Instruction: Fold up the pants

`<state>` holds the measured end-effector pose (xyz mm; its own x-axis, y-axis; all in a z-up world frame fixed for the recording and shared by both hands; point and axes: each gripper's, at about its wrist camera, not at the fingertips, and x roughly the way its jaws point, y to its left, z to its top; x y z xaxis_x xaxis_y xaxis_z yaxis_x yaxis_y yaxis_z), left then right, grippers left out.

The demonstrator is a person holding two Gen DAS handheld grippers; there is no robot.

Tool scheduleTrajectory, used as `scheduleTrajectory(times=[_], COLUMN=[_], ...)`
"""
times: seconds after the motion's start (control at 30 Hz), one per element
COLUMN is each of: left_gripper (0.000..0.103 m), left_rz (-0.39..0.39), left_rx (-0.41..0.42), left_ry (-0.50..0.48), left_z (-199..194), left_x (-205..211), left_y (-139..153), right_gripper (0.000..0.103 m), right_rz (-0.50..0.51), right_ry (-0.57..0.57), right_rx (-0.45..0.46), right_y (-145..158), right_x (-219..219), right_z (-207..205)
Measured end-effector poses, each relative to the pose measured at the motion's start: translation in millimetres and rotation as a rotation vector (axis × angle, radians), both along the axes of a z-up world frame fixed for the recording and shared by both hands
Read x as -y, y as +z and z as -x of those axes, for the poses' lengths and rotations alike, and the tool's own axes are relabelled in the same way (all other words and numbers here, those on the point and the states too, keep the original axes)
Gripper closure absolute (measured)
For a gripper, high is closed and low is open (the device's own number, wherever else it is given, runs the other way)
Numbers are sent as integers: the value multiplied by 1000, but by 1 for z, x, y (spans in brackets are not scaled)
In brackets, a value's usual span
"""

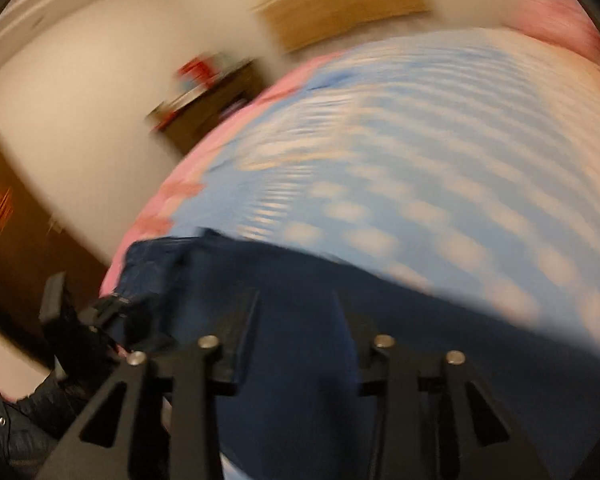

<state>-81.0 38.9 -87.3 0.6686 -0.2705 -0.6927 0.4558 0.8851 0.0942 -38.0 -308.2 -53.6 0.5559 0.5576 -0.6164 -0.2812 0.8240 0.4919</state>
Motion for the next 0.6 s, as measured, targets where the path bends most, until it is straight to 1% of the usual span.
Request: scheduleTrajectory(times=[0.07,0.1,0.13,0.17,0.2,0.27,0.37,0.43,0.5,0.6], left_gripper=[24,24,24,24,24,24,24,24,24,24], left_rz=[0,-9,-14,-17,-20,-28,-75,-93,-119,-137], left_rx=[3,15,26,29,29,20,31,8,5,-12], left_ry=[-71,-104,-156,-189,-220,-287,-341,-354,-349,-314], left_z=[13,20,29,36,40,51,58,54,53,40], left_x=[22,33,49,60,71,99,132,144,153,152], left_y=[3,4,5,5,4,1,-5,-12,-19,-30], right_gripper=[61,61,61,61,61,61,61,61,61,61], right_rz=[-8,-21,-39,-52,-64,-134,-212,-241,-270,-288], right_ry=[-164,-218,-270,-325,-362,-435,-472,-486,-494,-492], right_rx=[-55,-71,-86,-92,-94,-107,-115,-128,-137,-136], right_y=[-17,-23,-28,-33,-37,-48,-64,-71,-79,-83], right_x=[65,87,110,131,144,175,192,196,195,194], right_z=[42,58,75,93,102,122,130,129,128,133])
